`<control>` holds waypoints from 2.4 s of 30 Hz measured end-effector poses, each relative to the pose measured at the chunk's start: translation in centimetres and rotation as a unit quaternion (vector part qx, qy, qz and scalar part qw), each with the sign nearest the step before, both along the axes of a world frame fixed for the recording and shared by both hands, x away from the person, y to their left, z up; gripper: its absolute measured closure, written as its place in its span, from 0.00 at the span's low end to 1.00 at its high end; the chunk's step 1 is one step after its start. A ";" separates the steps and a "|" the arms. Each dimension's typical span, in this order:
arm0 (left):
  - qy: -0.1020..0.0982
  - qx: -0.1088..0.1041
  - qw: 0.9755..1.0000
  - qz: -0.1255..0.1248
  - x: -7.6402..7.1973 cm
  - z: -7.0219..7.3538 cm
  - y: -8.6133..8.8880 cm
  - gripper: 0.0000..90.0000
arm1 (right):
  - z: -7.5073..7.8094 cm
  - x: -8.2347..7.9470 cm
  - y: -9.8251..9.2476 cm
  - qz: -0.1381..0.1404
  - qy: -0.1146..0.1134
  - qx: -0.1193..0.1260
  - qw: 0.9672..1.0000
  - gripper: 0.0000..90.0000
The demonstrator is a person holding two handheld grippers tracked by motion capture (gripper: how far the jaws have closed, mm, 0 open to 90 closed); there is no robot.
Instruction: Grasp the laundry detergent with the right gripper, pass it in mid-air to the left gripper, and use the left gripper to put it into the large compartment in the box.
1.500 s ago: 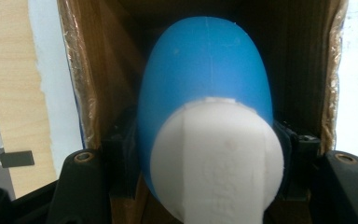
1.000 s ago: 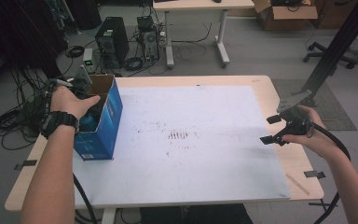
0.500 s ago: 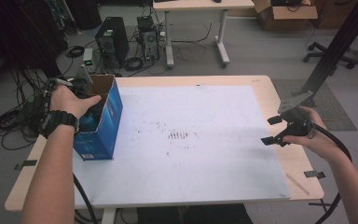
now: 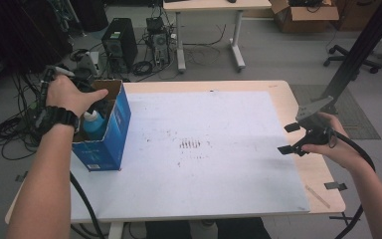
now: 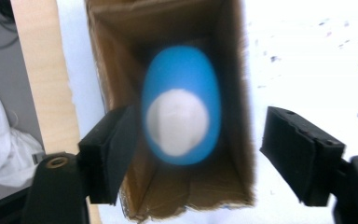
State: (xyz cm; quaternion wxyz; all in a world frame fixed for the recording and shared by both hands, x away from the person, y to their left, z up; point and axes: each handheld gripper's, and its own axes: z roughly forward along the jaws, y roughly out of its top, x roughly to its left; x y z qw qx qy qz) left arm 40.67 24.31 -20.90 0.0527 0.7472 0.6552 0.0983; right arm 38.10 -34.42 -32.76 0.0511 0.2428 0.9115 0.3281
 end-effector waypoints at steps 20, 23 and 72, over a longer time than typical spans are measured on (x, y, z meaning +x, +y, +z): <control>-0.025 -0.033 0.988 -0.148 0.1 1.3 -8.6 0.20 | 0.8 0.2 -0.3 -0.003 -0.001 -0.005 1.000 0.07; -0.023 -0.039 0.984 -0.173 0.1 0.7 -9.7 0.18 | 1.0 0.1 -0.4 -0.005 -0.001 -0.006 1.000 0.07; 0.027 -0.061 0.947 -0.314 -0.1 -3.4 -16.9 0.05 | 1.1 0.6 -0.5 -0.004 0.005 -0.015 1.000 0.06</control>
